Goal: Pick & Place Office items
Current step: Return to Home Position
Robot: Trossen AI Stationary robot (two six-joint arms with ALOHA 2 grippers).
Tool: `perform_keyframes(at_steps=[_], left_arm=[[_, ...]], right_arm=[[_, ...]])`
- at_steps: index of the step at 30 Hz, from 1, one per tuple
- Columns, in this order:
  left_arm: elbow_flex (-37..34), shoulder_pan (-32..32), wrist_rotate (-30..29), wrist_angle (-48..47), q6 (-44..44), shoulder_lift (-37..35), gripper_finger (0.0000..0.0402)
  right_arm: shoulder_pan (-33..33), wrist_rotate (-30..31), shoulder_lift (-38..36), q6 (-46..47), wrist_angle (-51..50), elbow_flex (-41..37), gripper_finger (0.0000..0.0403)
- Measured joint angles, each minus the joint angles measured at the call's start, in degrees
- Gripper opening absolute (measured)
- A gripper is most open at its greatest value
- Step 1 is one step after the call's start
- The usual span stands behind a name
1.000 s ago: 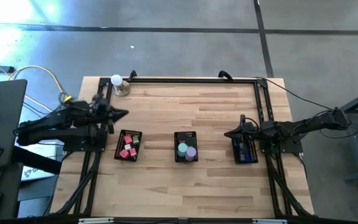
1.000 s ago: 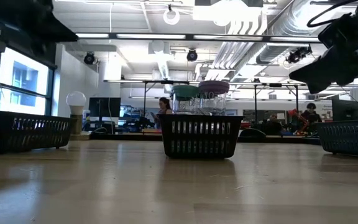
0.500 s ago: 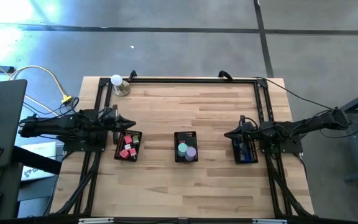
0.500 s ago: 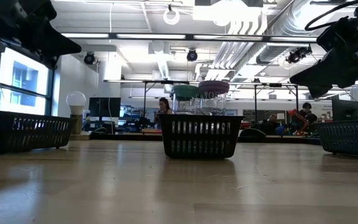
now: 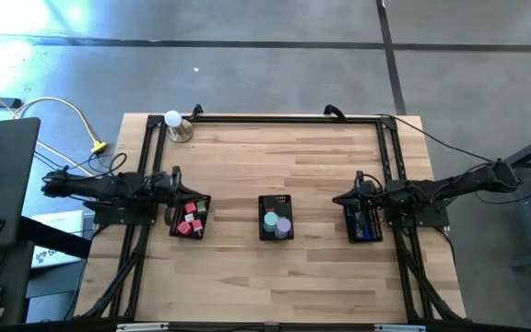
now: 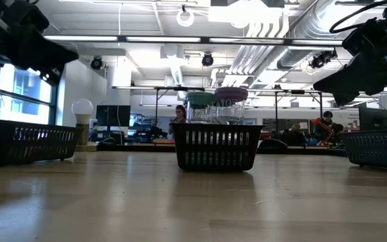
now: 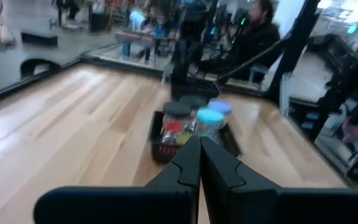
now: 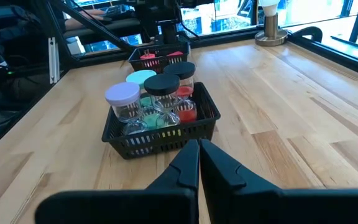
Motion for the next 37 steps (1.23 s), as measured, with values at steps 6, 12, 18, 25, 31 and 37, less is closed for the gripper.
perform_keyframes(at_steps=[6, 12, 18, 25, 31, 37], left_arm=[[-2.6, -1.8, 0.1, 6.2, 1.6, 1.2, 0.0001], [-3.0, -2.5, 0.0, 6.9, 2.7, 1.1, 0.0001], [-3.2, -2.5, 0.0, 8.0, 2.3, 1.1, 0.0001], [-3.2, -2.5, -0.3, 11.0, 2.2, 1.1, 0.0001], [-3.2, -2.5, -0.3, 11.8, 1.1, 1.1, 0.0001], [-3.2, -2.5, -0.3, 11.8, 1.0, 1.1, 0.0001]], right_arm=[[0.0, 0.0, 0.0, 0.0, 0.0, 0.0, 0.0002], [0.0, 0.0, 0.0, 0.0, 0.0, 0.0, 0.0002], [0.0, 0.0, 0.1, 0.0, 0.0, 0.0, 0.0002], [0.0, 0.0, 0.1, 0.0, 0.0, 0.0, 0.0002], [0.0, 0.0, 0.1, 0.0, 0.0, -0.1, 0.0002], [0.0, 0.0, 0.1, 0.0, 0.0, -0.1, 0.0002]])
